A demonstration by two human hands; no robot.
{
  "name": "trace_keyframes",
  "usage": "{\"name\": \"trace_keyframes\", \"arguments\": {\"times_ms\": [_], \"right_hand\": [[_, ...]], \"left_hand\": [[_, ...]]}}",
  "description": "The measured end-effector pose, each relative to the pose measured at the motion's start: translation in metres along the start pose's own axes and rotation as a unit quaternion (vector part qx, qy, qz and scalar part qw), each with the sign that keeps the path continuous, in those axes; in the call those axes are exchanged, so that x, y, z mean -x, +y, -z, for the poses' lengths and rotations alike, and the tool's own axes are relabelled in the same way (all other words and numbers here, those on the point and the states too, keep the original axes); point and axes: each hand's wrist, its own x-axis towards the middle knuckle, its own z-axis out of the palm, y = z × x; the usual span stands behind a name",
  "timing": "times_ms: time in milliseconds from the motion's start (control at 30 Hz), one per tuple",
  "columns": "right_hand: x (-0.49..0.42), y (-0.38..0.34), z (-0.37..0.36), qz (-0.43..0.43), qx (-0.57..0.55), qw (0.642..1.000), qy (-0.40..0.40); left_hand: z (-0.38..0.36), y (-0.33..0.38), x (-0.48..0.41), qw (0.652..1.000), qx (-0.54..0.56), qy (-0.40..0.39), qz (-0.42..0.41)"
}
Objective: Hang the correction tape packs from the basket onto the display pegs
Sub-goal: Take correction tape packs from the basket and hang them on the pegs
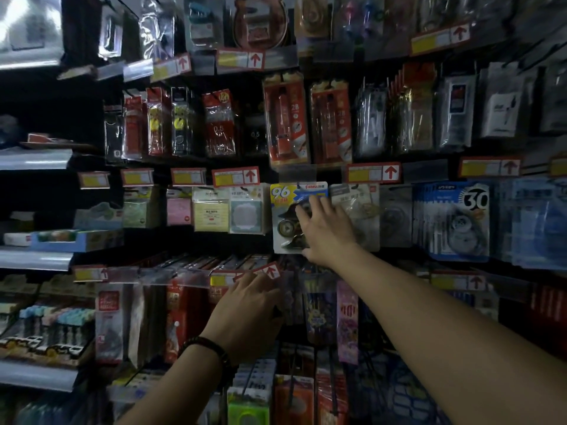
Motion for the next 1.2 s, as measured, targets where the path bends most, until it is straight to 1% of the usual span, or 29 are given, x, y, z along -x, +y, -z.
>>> {"name": "trace_keyframes", "arguments": {"times_ms": [133,267,367,433,533,667,767,833,900,967,1033,1100,1167,1200], "right_hand": [[0.021,-0.002,0.006,0.005,-0.086,0.996,0.012],[0.084,-0.011,-0.005,0.016,-0.201,0.978,0.059],[0.157,-0.026,-0.034,0.02,-0.284,0.957,0.052],[0.215,-0.038,-0.063,0.019,-0.315,0.949,0.003],[0.299,-0.056,-0.107,0.014,-0.349,0.932,-0.096],[0.416,-0.101,-0.182,-0.021,-0.39,0.883,-0.26],[0.498,-0.138,-0.223,-0.05,-0.409,0.833,-0.37],[0.544,-0.162,-0.245,-0.071,-0.426,0.787,-0.441],[0.583,-0.187,-0.27,-0.098,-0.439,0.744,-0.493],[0.611,-0.208,-0.293,-0.116,-0.441,0.701,-0.548],[0.636,-0.228,-0.313,-0.13,-0.434,0.666,-0.592],[0.66,-0.247,-0.333,-0.143,-0.425,0.641,-0.623],[0.682,-0.268,-0.351,-0.155,-0.434,0.621,-0.635],[0.689,-0.277,-0.359,-0.172,-0.45,0.608,-0.631]], "left_hand": [[-0.003,0.007,0.022,1.0,0.009,0.002,-0.005],[-0.031,0.014,0.058,0.998,0.048,-0.027,0.013],[-0.074,0.03,0.102,0.993,0.066,-0.091,0.04],[-0.109,0.046,0.141,0.983,0.091,-0.15,0.057],[-0.164,0.067,0.202,0.963,0.13,-0.22,0.091],[-0.233,0.091,0.282,0.922,0.161,-0.332,0.119],[-0.279,0.102,0.327,0.881,0.2,-0.404,0.145],[-0.311,0.101,0.352,0.853,0.199,-0.451,0.172],[-0.343,0.097,0.375,0.829,0.207,-0.481,0.196],[-0.36,0.101,0.385,0.811,0.23,-0.493,0.214],[-0.376,0.107,0.391,0.79,0.254,-0.507,0.234],[-0.399,0.108,0.397,0.76,0.262,-0.538,0.255],[-0.415,0.105,0.4,0.728,0.268,-0.574,0.262],[-0.421,0.103,0.399,0.718,0.27,-0.586,0.263]]}}
